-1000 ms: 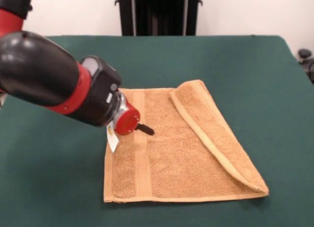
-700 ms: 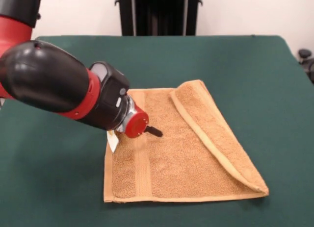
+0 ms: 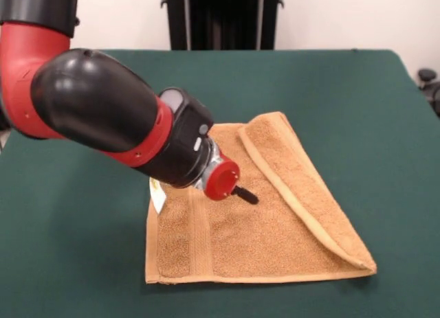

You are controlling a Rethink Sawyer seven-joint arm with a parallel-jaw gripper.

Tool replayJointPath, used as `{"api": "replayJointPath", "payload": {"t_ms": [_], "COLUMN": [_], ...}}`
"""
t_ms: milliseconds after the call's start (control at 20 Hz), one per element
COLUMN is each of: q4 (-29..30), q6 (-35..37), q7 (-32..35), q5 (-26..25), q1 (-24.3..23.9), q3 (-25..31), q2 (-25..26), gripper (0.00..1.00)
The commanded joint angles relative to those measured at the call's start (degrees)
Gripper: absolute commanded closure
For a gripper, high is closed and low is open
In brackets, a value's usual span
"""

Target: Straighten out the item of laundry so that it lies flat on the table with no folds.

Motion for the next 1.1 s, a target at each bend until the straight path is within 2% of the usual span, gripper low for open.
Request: {"api": "replayJointPath", "payload": {"t_ms": [50,400,600,700,900,1100], "q4": [11.8,16.4,18.6,19.2,20.7,21.7], "q6": [-8.2,-10.4,-14.3,-13.7,-13.1,-16.7], "q7": [-2.6,-1.2,-1.3,-2.2,-4.9,-6.2], "q5": [2.6,3.7,-0.6,-2.0,-5.0,-7.0], "q1": [0.8,-0.5,0.0,-0.3,-1.6,-2.6], "q3": [8.2,10.5,7.5,6.4,5.6,6.1], "q2": [-1.8,-2.4,-5.2,-5.6,-5.8,-4.7], "gripper": [0.0,0.0,0.0,0.0,0.0,0.0]}}
